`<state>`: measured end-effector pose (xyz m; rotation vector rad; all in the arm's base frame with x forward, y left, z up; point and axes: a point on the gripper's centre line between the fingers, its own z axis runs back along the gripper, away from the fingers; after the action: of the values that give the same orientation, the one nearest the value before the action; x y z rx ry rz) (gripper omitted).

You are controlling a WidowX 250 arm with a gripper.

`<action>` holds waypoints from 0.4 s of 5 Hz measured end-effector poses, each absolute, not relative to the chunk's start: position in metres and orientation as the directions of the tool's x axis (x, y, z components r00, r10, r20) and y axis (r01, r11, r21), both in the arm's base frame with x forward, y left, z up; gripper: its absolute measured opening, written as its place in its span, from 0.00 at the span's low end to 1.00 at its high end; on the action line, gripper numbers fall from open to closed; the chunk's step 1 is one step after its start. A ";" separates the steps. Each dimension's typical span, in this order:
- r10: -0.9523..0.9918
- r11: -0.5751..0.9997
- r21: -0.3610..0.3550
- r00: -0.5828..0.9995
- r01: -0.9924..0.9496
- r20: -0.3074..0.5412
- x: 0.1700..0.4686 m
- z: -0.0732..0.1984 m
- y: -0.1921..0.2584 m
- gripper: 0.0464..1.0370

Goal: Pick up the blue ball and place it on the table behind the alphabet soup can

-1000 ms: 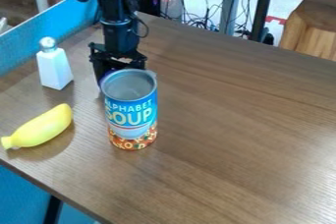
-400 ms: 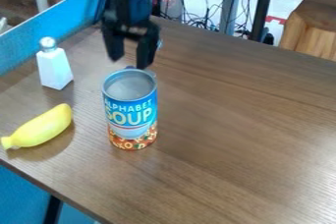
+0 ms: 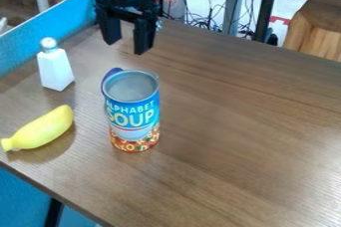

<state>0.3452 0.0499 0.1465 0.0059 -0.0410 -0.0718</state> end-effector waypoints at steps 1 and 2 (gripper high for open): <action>-0.124 0.991 0.042 0.992 0.124 -0.004 0.308 0.173 0.052 0.96; -0.150 0.988 0.043 0.989 0.149 0.001 0.274 0.199 0.058 0.96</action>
<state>0.2736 0.0582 0.1987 0.0425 -0.0045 -0.1502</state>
